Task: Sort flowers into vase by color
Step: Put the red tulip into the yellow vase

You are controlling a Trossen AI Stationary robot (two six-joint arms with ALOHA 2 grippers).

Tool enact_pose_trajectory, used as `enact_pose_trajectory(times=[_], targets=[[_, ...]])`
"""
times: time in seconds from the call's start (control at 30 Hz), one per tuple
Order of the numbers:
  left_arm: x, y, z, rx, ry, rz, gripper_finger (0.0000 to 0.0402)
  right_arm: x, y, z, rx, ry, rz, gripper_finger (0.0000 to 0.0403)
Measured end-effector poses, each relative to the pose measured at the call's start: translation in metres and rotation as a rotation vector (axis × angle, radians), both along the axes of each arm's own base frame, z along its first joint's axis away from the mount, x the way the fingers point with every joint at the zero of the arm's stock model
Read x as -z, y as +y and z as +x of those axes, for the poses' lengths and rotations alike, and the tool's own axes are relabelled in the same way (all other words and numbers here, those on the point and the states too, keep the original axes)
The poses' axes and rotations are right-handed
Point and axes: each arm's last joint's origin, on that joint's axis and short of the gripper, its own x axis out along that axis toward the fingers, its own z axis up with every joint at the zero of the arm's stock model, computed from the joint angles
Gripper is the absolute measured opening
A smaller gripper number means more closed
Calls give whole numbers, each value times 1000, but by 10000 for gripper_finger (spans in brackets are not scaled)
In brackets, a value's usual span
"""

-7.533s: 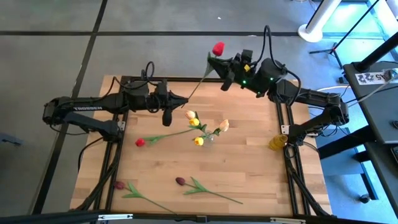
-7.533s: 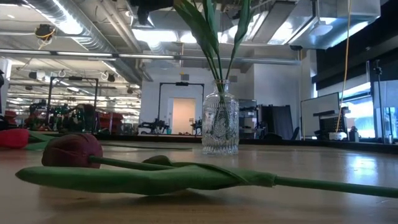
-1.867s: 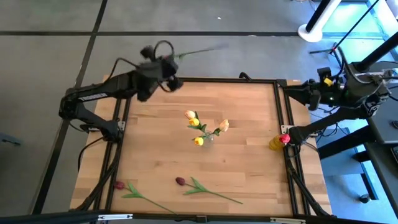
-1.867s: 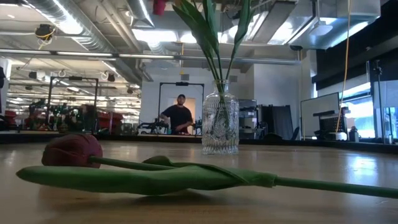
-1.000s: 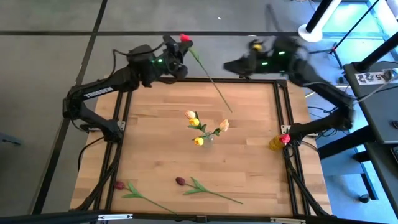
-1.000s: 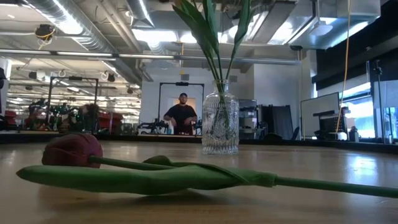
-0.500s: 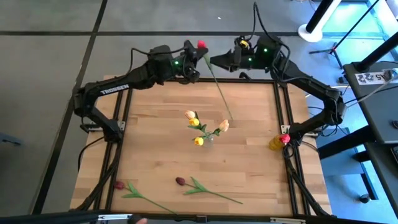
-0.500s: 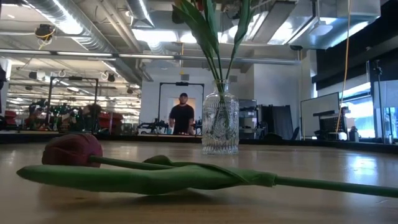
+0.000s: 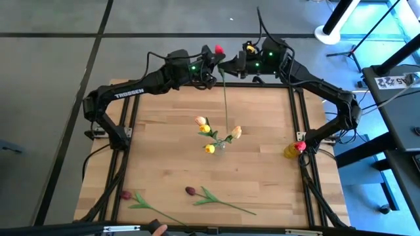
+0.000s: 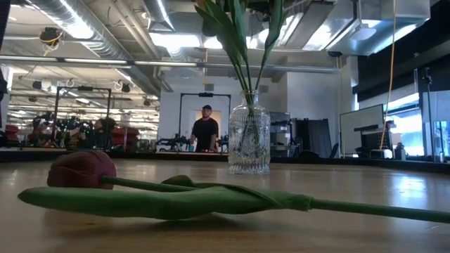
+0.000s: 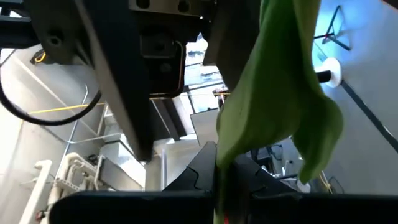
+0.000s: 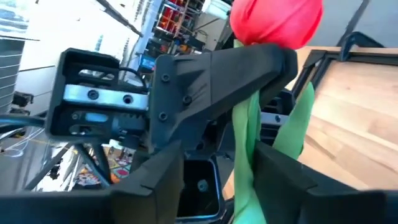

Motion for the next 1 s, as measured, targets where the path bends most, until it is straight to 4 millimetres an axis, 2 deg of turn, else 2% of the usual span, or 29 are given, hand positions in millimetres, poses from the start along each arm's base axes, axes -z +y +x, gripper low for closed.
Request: enact_pose_trajectory(times=[0.1, 0.27, 0.3, 0.47, 0.6, 0.73, 0.9, 1.0], targets=[[0, 0, 0, -1, -3, -3, 7, 1, -1, 1, 29, 6, -7, 132], [-1, -4, 2, 12, -49, -45, 19, 2, -2, 1, 29, 13, -41, 23], [-2, -6, 2, 19, -73, -75, 26, 2, -2, 2, 29, 14, -56, 14], [-4, -10, 2, 66, -170, -211, 75, 2, -1, 2, 18, 14, -112, 16], [-9, -9, -2, 59, -275, -332, 114, -9, 3, -7, 52, -13, -228, 9], [-12, -1, -8, -21, -399, -439, 145, -24, 2, -26, 113, -48, -340, 6], [-17, 11, -22, -102, -525, -561, 168, -58, 11, -60, 170, -190, -509, 7], [-26, 10, -33, -93, -632, -676, 172, -68, 18, -74, 81, -239, -613, 4]])
